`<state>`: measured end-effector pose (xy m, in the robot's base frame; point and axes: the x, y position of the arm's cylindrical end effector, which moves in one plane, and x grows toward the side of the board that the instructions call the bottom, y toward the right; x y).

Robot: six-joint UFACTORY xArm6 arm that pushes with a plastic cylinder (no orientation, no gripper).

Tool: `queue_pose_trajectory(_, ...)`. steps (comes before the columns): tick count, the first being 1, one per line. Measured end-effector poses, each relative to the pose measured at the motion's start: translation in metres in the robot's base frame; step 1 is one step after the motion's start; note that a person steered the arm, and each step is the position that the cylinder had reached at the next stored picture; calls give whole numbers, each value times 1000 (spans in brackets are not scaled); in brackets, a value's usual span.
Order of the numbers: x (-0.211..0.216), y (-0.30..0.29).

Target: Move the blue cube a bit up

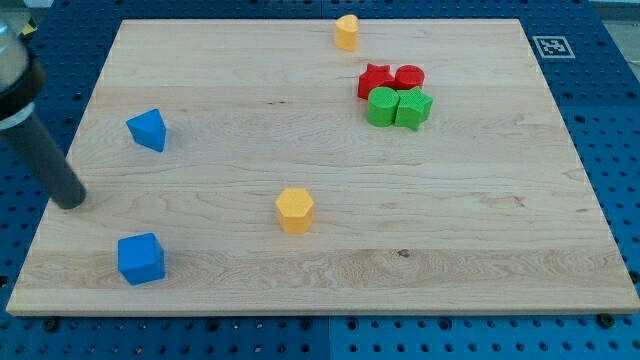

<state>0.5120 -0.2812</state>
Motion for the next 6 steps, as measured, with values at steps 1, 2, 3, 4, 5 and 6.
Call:
queue_pose_trajectory(1,39,-4)
queue_pose_trajectory(2,74,24)
queue_pose_trajectory(3,101,70)
queue_pose_trajectory(4,105,122)
queue_pose_trajectory(5,85,124)
queue_pose_trajectory(6,83,94)
